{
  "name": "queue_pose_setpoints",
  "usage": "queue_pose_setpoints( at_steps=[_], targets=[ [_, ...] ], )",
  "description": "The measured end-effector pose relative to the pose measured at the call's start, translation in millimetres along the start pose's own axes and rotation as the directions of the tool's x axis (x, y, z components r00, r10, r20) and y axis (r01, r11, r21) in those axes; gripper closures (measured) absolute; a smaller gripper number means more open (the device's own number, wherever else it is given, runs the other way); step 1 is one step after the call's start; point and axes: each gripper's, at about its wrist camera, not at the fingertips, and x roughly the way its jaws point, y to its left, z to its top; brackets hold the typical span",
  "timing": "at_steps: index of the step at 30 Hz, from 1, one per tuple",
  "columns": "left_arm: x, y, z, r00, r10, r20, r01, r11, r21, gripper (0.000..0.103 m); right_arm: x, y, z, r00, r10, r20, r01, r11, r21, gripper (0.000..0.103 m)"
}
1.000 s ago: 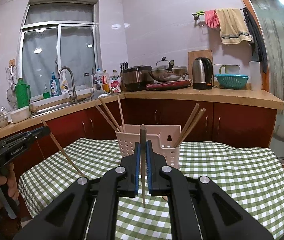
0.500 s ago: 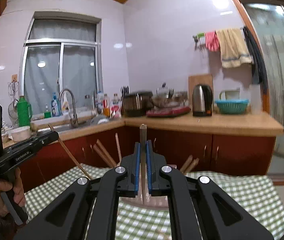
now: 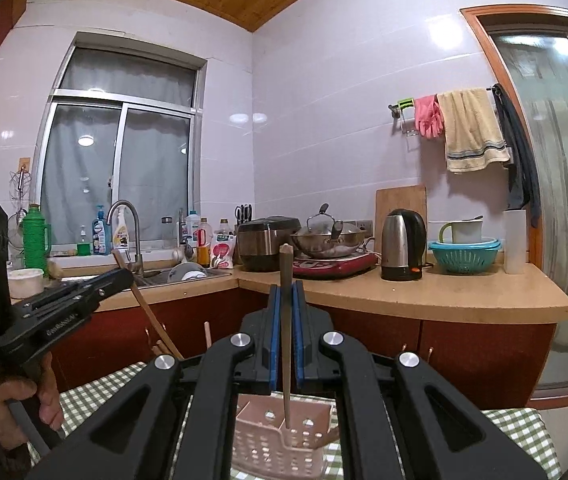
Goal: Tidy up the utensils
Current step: 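Lower both held chopsticks into the caddy and open both tools, then withdraw both tools from the caddy toward the remaining chopsticks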
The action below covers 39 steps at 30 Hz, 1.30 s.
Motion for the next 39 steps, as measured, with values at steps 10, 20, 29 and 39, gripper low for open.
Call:
queue_pose_setpoints(
  at_steps=[10, 20, 29, 39],
  targets=[
    [44.1, 3.3, -38.8, 0.997, 0.022, -0.076, -0.024, 1.000, -0.019, 0.096, 39.8, -13.2, -42.6, 0.993, 0.024, -0.116, -0.017, 0.998, 0.054, 0.096],
    [53.9, 6.1, -71.3, 0.988, 0.022, -0.154, -0.029, 0.999, -0.045, 0.065, 49.0, -14.4, -74.9, 0.977, 0.037, -0.210, -0.021, 0.997, 0.080, 0.061],
    [25.1, 0.2, -69.7, 0.986, 0.027, -0.162, -0.034, 0.998, -0.046, 0.044, 9.9, -20.0, -60.7, 0.987, 0.017, -0.161, -0.007, 0.998, 0.066, 0.053],
    [-28.4, -14.2, -111.2, 0.966, 0.069, -0.248, -0.080, 0.996, -0.035, 0.042, -59.2, -37.9, -103.8, 0.975, -0.072, -0.209, 0.079, 0.996, 0.029, 0.053]
  ],
)
